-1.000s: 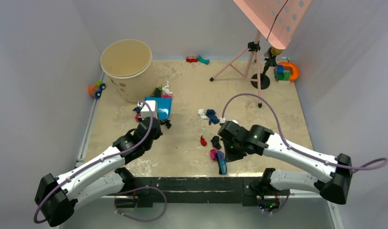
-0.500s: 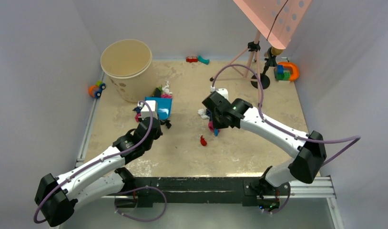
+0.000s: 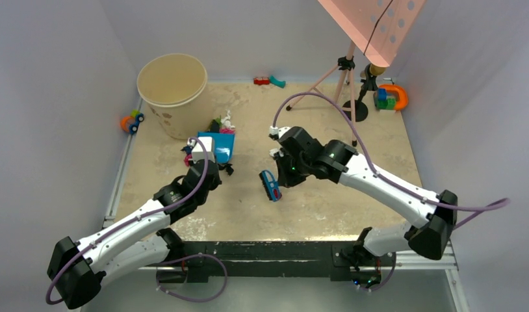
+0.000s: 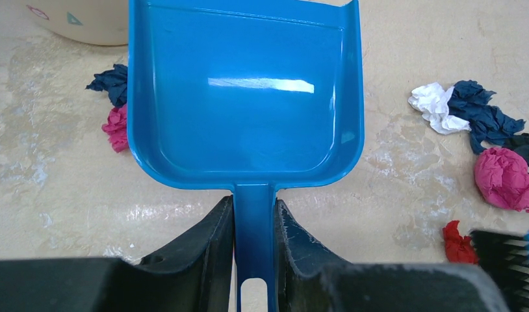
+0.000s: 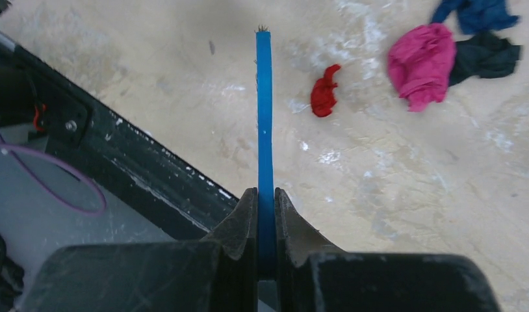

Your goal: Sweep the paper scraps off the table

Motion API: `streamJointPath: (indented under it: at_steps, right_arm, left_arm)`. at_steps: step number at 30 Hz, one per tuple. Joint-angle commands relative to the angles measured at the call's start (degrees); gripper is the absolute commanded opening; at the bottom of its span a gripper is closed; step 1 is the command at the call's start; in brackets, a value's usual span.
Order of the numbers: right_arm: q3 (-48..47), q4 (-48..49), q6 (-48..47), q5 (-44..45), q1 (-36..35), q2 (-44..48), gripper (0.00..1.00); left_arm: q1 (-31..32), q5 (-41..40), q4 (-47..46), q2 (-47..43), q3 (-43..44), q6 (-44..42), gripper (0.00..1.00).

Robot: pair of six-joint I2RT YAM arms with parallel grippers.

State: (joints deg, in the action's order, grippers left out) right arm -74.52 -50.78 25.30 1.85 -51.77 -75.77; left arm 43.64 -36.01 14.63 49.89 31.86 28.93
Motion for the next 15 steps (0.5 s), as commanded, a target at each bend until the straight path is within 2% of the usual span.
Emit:
streamJointPath:
  at_steps: [1, 6, 11, 15]
  right_arm:
    - [1.1, -0.1, -2.9, -3.7, -1.6, -5.5, 0.0]
    - [-0.9, -3.2, -1.3, 5.5, -1.8, -11.9, 0.0]
    - [-6.1, -7.4, 1.1, 19.2, -1.5, -16.1, 0.0]
    - [-10.7, -8.1, 0.8, 21.9, -1.2, -15.5, 0.0]
  left_arm:
    - [0.1, 0.0, -1.6, -0.9, 0.4, -0.3, 0.0]
    - [0.2, -0.4, -1.3, -1.0, 0.5, -0.2, 0.0]
    - [0.1, -1.7, -0.7, -1.5, 0.2, 0.8, 0.0]
    - [0.2, -5.2, 0.9, -2.0, -0.4, 5.1, 0.0]
